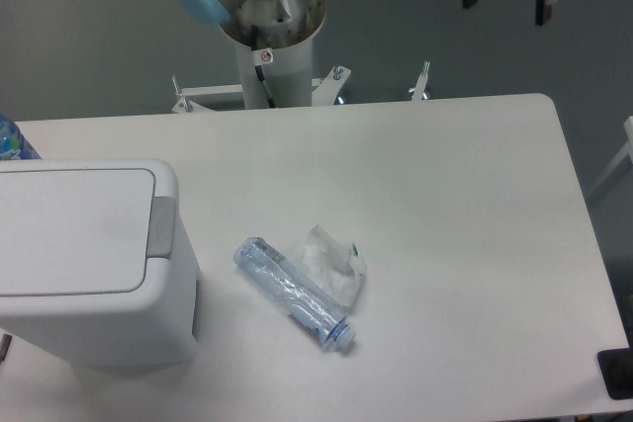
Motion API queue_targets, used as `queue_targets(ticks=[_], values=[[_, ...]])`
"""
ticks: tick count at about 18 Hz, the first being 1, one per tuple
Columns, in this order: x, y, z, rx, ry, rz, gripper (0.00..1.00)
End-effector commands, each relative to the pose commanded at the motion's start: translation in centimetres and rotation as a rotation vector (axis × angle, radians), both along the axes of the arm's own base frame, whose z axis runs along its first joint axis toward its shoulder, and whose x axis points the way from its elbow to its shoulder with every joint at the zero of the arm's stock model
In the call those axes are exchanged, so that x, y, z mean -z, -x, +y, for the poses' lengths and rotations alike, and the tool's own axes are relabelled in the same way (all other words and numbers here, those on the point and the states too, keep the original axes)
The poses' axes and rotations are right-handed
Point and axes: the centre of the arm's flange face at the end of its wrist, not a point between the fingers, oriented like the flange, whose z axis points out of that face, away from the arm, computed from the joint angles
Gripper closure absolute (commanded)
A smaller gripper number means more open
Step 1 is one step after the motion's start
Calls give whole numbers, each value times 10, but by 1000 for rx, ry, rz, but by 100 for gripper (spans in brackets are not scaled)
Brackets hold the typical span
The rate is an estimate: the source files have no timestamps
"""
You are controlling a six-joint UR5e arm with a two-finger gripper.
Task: Open the trash can
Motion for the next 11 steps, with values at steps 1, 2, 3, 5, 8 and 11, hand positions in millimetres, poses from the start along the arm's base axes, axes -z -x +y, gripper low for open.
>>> queue_targets(ticks=[1,2,3,5,8,11], values=[[0,0,0,1,-1,0,0],[0,0,0,1,-1,0,0],[0,0,0,1,-1,-2,0],[0,0,0,1,-1,0,0],[-6,-1,2,-9,-9,7,0],[-5,3,5,-108,-45,-12,0]])
